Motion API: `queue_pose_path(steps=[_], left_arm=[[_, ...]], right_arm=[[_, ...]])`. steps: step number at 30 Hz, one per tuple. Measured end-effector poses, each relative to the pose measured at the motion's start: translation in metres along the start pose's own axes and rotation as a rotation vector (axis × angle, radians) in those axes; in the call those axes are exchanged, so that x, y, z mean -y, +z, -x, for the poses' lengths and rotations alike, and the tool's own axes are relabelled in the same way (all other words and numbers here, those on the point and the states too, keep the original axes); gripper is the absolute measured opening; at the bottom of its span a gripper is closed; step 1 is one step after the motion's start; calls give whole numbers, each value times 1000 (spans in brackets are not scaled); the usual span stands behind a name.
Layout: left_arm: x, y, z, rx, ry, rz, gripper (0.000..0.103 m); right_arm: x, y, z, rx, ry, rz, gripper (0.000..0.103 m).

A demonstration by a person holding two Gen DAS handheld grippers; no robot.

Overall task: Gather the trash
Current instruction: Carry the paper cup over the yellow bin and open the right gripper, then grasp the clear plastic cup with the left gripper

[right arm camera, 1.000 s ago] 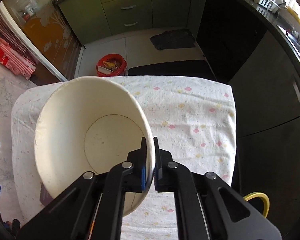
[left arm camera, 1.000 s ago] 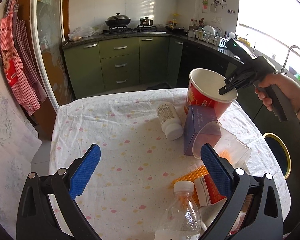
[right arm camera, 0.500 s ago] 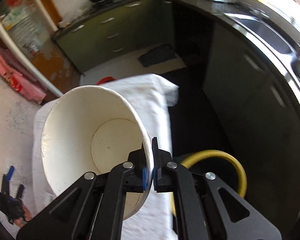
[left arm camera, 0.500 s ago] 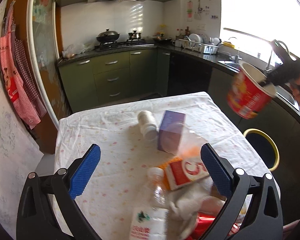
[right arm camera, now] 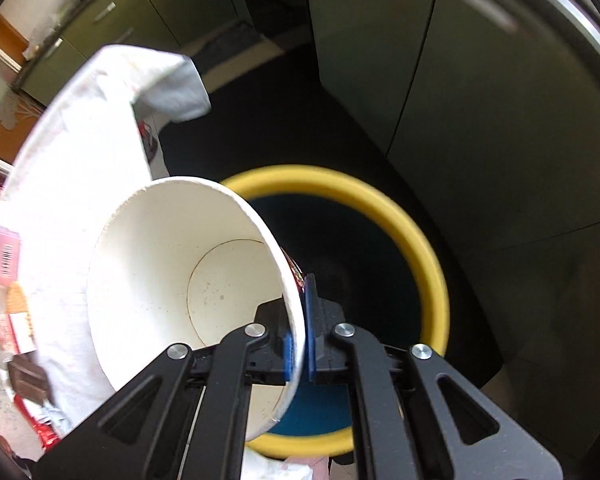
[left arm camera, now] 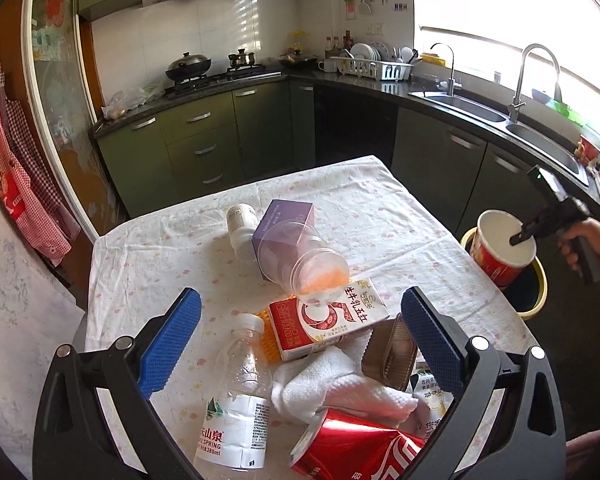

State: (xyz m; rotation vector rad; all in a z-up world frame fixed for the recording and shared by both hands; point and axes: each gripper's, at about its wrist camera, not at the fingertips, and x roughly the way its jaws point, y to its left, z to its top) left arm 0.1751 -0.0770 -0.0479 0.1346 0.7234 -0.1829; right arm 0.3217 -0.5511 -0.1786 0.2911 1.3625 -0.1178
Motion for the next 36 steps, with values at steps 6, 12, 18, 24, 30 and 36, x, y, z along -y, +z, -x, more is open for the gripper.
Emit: queue_pose_path(steps=[6,12,18,24,30,36], left_arm=[[3,4,-15,-45,-6,7,99],[15,8,-29,-64,-18,-13,99],[21,11,-49,-102,-5,-15,99],[15,22,-81,-153,42,32,99],[10,24,-117,-226,73,71,90],[2,20,-135,-258,75,114,71]], right_arm=[[-1,8,-62,-87,-9,4,14],[-2,10,-68,-60,-34,26,29],[-22,-15,-30,33,10,93,32],[-49,-43,-2,86,66,183,36],[-77,-56,8,106,105,259,37],[-85,-56,10,126,120,287,38]])
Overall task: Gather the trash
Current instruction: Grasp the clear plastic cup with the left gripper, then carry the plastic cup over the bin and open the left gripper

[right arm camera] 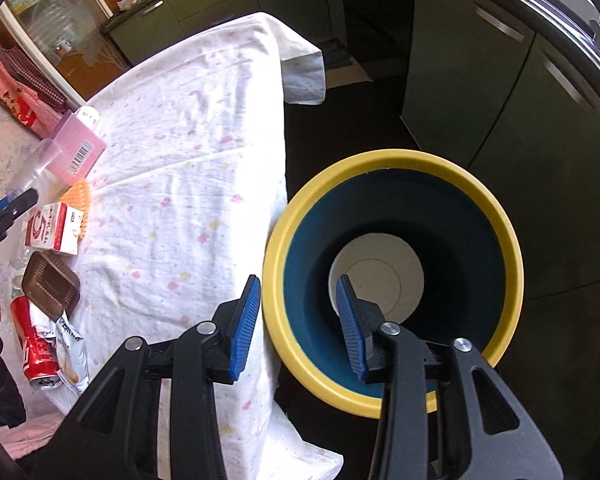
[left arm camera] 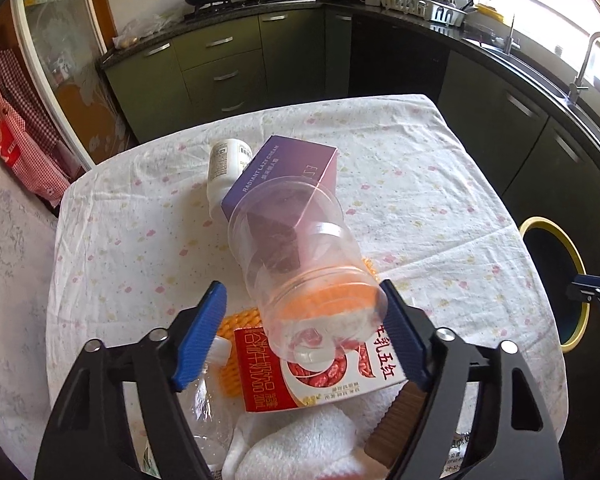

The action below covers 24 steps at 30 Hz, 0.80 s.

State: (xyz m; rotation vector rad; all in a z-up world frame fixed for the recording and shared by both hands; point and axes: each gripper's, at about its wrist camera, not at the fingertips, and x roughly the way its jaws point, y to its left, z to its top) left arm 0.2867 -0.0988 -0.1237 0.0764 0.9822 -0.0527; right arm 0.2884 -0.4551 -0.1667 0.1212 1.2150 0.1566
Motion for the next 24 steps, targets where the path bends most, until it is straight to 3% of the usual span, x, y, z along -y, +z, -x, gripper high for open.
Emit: queue_pose_path(steps=[2,9,15,20,24], left_arm=[[-2,1,-2,1,-7,8,64],[-4,-5,14,47,6,-15,63],[0,-11,52,105,-17,-48,62],[30,-14,90,146,-112,-127,62],[86,-13,112,137,-257,-252,63]], right_arm=[[-1,-13,12,4,2,1,38],[-3,-26,23,8,24,1,38],[-5,-36,35,30,37,9,38],[1,-45,51,69,30,-1,38],[17,-58,67,104,12,-29,38]])
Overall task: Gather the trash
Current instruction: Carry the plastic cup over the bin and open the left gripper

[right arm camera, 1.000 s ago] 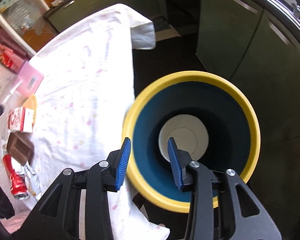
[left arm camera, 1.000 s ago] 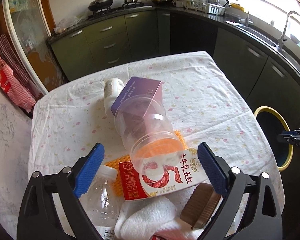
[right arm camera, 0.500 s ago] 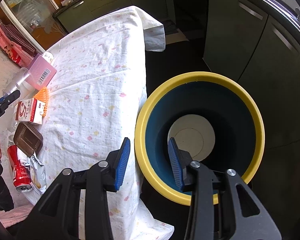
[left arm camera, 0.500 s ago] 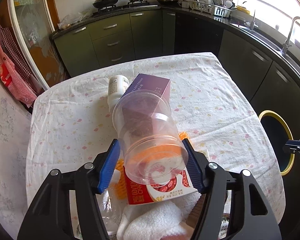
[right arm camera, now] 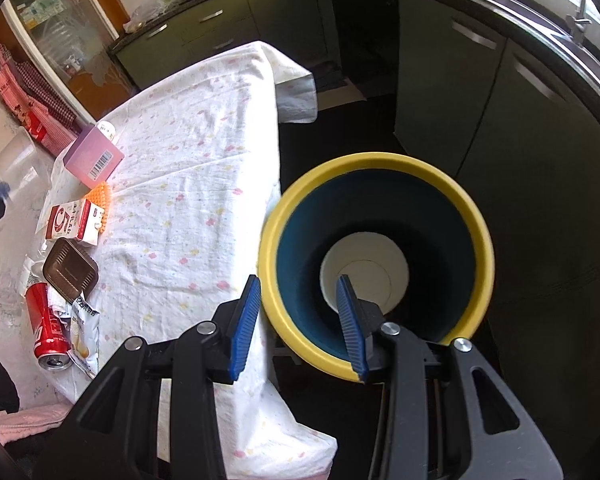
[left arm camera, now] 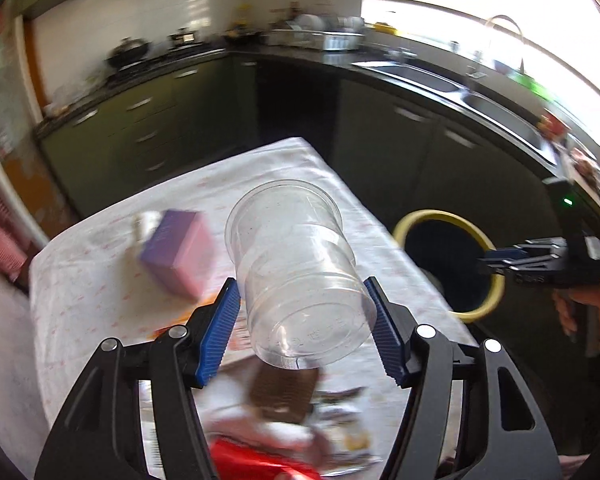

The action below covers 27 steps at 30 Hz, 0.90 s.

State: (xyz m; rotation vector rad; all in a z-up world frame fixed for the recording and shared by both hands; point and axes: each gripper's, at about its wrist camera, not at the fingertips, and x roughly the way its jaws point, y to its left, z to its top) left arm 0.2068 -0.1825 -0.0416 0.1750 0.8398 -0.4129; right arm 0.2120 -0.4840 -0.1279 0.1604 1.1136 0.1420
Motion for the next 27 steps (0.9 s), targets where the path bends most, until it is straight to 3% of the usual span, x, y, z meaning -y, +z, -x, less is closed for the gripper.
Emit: queue_pose_path(steps=[6,10,16,21,24,27], left_arm=[[89,24,-28,-70,-155,-156,63],[150,36,-74,-191,-235,-248,63],[204,43,-151,-373,-281,-266,64],[222,48,-184,-388,-250,-264,72],[218,53,-172,-366,-253,-250,76],[198,56,-130,-287,-263,-220,76]], right_arm=[[36,-22,25,43,-33,-53,38],[62,-38,37,69,-44,-92,38],[96,-58,42,78,-39,-154,38],[113,-65,40,72,-32,-187,43],[115,-65,38,67,-25,-183,43],[111,-63,34,64,-13,-171,43]])
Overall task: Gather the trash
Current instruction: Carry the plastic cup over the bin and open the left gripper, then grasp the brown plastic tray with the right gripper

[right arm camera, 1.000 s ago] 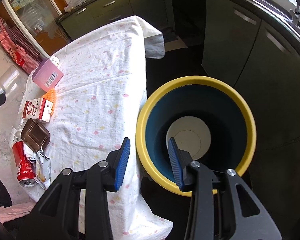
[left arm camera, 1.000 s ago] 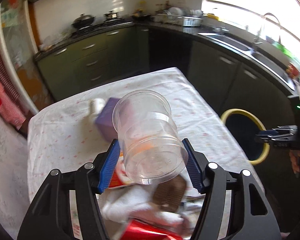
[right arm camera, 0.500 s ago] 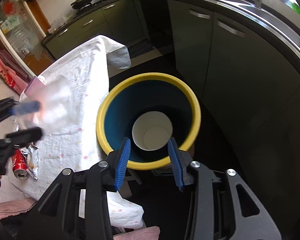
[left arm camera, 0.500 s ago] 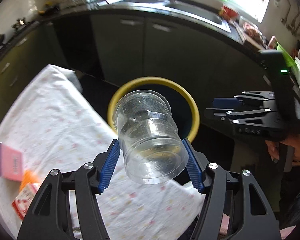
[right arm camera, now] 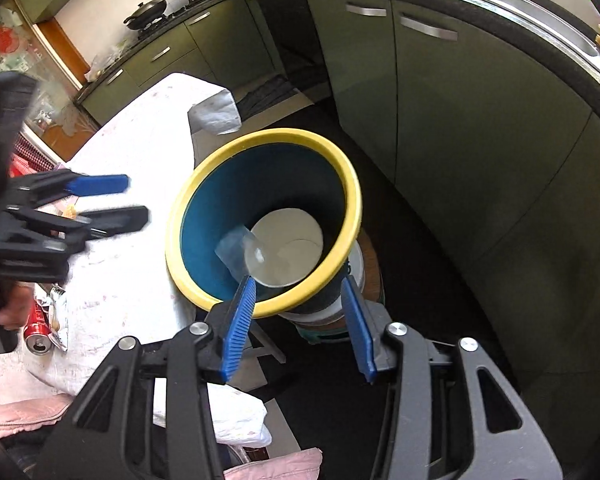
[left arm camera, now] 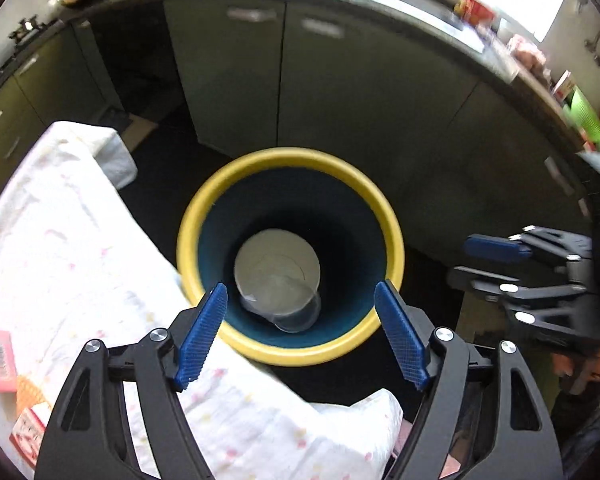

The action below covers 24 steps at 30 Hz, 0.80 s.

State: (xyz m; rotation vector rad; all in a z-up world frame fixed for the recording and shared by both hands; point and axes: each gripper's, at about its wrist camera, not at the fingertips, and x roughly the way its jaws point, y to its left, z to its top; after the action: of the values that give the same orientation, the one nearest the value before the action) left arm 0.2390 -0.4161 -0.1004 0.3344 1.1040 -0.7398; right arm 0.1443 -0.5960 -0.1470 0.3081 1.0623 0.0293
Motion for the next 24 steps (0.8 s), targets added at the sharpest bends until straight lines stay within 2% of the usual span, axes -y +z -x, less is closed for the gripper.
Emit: queue_pose_path(steps=[3,6,8,12,18,22,24], left_arm=[[-17,-17,47,90,1,25,81],[-41,-49,103,187,11,80,86],[-63,-78,144,257,44,120,89],[-108,-126,195,336,133,196,92],[-173,-212,235,382,249,306,94],[-200,-258,239,385,241,363,94],[-207,-268,237,390,231,382,94]], right_arm=[[-11,1,-6,-14,12,25,43],[-33,2,-12,-35,23,69,43],[-52,3,-15,-47,32,109,43],[-113,9,-24,-74,99,226,43],[-226,12,-45,-152,198,456,46],[-288,7,-63,-235,267,529,46],[-309,2,-71,-241,261,560,46]])
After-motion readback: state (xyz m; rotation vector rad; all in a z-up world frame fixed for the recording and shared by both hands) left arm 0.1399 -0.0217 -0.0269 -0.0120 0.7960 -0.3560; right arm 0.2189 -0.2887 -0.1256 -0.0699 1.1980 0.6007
